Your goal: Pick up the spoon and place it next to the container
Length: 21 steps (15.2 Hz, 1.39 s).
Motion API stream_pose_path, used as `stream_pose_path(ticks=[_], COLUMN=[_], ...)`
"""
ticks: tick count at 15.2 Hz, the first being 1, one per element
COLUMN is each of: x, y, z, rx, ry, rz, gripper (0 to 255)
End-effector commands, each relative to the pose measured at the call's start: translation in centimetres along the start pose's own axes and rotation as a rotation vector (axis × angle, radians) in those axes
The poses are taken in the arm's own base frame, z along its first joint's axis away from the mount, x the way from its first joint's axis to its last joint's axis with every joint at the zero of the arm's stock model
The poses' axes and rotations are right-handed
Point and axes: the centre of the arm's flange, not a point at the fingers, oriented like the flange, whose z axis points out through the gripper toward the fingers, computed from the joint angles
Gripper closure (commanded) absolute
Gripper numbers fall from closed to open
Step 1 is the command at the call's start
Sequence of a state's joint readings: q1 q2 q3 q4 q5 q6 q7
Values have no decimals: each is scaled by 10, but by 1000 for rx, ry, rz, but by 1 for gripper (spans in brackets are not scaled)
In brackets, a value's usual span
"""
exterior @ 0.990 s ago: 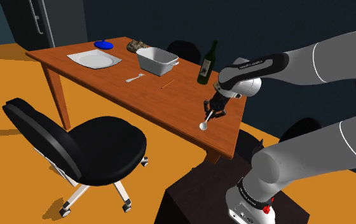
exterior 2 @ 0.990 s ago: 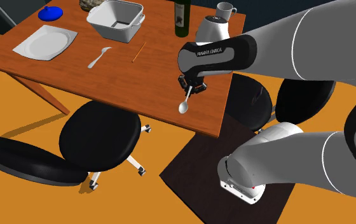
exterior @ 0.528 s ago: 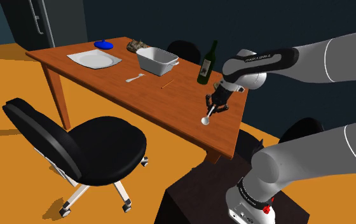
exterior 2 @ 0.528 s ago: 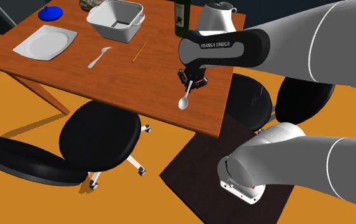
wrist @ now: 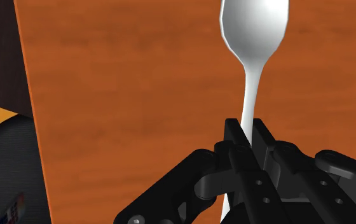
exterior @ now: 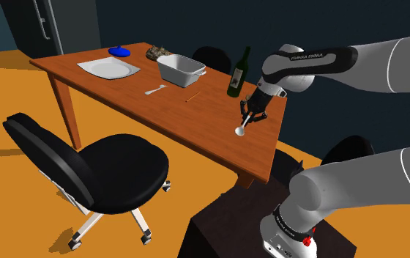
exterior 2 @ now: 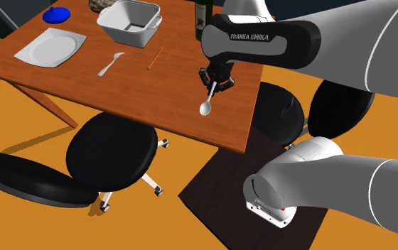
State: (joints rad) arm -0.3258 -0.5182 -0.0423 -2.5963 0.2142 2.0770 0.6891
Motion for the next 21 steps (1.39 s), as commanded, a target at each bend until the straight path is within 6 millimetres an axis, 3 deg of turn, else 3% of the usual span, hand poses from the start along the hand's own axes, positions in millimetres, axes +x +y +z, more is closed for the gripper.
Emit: stream_pose_path(ticks=[1, 19, 21], x=[-2, -16, 5], y=[-1, -16, -32], z=[-10, -103, -103], rx=[0, 0, 0], ry=[0, 0, 0], rz=[0, 0, 0], gripper=[255, 255, 255])
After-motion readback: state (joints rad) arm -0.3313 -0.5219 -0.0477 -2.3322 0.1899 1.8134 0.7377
